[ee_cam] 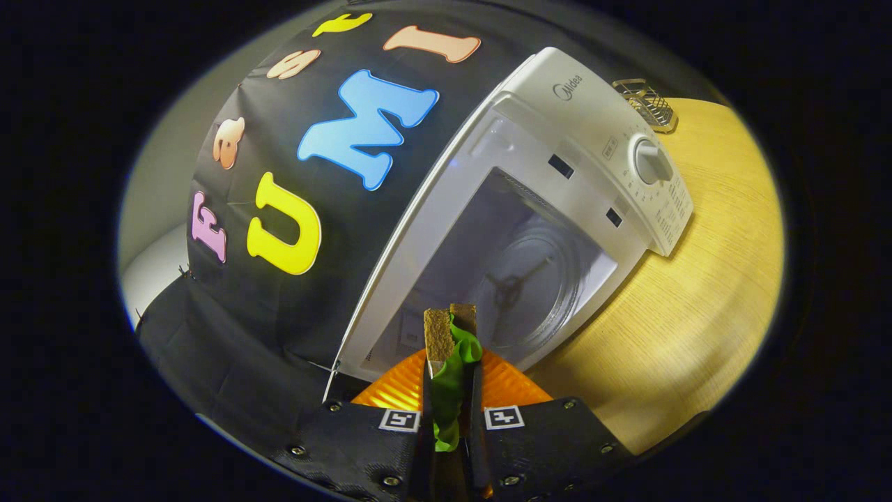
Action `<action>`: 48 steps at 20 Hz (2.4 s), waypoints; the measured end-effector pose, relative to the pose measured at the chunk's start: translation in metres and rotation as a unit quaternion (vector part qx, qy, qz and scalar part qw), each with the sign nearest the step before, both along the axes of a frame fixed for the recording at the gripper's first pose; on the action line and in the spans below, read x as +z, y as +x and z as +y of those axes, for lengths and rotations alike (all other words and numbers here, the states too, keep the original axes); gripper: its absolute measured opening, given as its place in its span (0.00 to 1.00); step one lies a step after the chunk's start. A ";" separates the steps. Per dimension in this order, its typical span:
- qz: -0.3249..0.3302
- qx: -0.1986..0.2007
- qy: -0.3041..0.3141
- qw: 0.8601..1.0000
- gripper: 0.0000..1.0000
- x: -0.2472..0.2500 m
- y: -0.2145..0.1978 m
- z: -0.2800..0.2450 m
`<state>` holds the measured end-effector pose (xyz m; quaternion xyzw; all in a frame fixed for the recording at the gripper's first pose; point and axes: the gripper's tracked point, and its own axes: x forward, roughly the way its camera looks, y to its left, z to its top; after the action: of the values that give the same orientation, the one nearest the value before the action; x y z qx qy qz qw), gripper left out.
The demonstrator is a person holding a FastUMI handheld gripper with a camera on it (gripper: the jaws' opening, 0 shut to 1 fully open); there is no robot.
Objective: Open the microwave, put the food inside, and close the microwave door.
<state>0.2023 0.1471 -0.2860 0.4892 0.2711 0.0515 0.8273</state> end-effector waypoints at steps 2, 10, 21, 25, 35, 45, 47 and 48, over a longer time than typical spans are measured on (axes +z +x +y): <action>-0.002 -0.014 0.002 1.000 0.19 -0.007 0.010 0.000; -0.017 -0.077 0.015 0.997 0.19 -0.036 0.050 0.002; -0.018 -0.134 0.012 0.991 0.19 -0.076 0.080 -0.009; -0.007 -0.133 0.001 0.991 0.27 -0.079 0.079 -0.009; 0.003 -0.108 -0.129 0.986 0.96 -0.082 0.059 -0.030; -0.016 -0.051 -0.240 0.969 0.96 -0.039 0.011 -0.047; -0.024 -0.036 -0.249 0.967 0.96 -0.023 -0.002 -0.048; -0.028 -0.030 -0.253 0.967 0.96 -0.014 -0.008 -0.050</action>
<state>0.1942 0.0972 -0.2996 0.2707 0.2367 -0.0300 0.9326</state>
